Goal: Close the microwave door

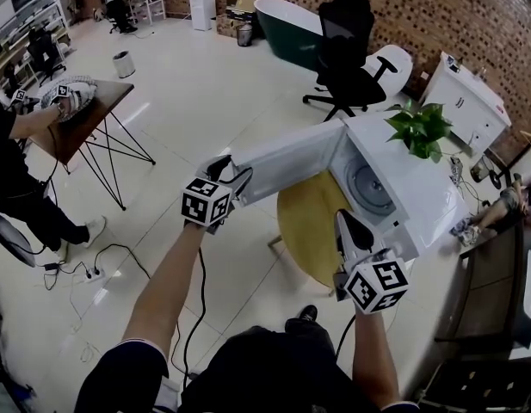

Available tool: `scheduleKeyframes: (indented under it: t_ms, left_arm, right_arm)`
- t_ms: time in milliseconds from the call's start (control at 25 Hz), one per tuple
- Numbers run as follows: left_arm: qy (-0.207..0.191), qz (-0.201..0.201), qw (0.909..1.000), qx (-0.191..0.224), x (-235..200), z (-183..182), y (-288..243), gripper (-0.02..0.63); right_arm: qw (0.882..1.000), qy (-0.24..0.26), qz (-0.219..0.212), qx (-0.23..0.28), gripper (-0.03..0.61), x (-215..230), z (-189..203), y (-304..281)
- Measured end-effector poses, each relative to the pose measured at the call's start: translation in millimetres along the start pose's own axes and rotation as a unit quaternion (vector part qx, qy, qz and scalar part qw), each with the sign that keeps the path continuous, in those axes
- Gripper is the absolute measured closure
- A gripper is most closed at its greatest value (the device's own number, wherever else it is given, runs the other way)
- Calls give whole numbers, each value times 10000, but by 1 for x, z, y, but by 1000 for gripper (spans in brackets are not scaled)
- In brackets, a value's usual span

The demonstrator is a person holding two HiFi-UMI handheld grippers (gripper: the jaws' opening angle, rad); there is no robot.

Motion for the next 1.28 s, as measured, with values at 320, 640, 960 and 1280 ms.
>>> scheduleKeyframes:
  t_ms: [320, 640, 960, 1280]
  left_arm:
    - [-109, 366, 9993, 9, 43, 7, 20, 364]
    - [-130, 673, 9976, 68, 92, 14, 31, 365]
    - [-244, 1088, 9937, 113, 140, 18, 32, 369]
    - [-438, 1438, 9886, 93, 178, 18, 24, 405]
  right_arm:
    - [10000, -47, -28, 38, 578, -13, 2, 13]
    - [9998, -69, 121, 103, 578, -15, 5, 39]
    - [9990, -112, 399, 189, 578, -10, 7, 66]
    - [9971, -162, 702, 250, 578, -3, 9, 90]
Point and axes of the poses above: the fingertips, and each gripper's own axes: y backward along the fingers, x to its right, z out of its underside, the point moved 10 cm from there along y, backward along the fingers, and after that the axes turned 1 degree about x, right-handed, at the moved point
